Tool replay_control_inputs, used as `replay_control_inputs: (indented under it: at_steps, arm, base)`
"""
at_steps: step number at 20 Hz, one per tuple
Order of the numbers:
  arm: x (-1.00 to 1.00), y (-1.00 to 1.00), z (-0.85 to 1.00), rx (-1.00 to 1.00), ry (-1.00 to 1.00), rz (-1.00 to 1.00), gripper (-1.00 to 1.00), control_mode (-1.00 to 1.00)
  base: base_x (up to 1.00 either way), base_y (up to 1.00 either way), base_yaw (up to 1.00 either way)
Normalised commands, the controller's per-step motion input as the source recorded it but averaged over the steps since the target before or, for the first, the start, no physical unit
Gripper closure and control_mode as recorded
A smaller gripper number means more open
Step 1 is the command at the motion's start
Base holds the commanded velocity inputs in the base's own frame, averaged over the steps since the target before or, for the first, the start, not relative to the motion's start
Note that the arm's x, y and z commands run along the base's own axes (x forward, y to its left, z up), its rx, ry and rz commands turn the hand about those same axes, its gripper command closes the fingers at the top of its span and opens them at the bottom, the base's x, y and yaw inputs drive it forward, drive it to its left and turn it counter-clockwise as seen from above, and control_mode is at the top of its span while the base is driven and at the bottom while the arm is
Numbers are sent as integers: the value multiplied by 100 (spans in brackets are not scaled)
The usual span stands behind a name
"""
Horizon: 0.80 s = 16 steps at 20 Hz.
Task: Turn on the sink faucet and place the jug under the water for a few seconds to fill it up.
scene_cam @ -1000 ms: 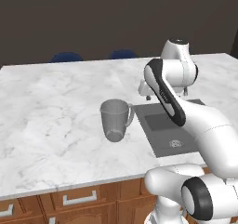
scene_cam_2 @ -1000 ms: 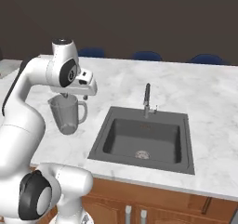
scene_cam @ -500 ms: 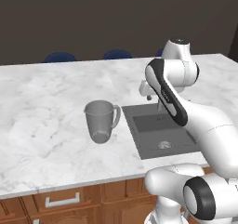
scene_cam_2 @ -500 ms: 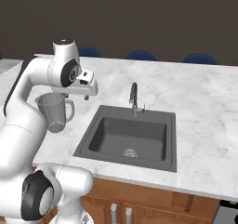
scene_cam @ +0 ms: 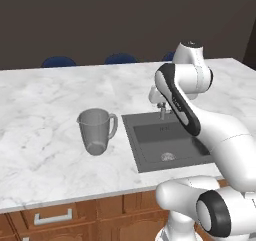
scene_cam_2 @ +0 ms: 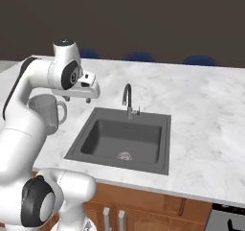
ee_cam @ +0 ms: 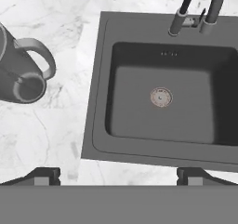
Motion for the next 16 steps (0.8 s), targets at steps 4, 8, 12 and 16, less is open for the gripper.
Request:
replay_control_inputs:
  at_steps: [4, 8, 12, 16]
  arm:
    - [0, 0, 0, 0, 0, 0, -100, 100]
    - [0, 0, 0, 0, 0, 0, -100, 100]
    - [0, 0, 0, 0, 0, 0, -100, 100]
    - [0, 0, 0, 0, 0, 0, -100, 100]
  base:
    - [0, -60, -12]
    - [0, -60, -13]
    - [-14, -44, -4]
    - [-26, -5, 0]
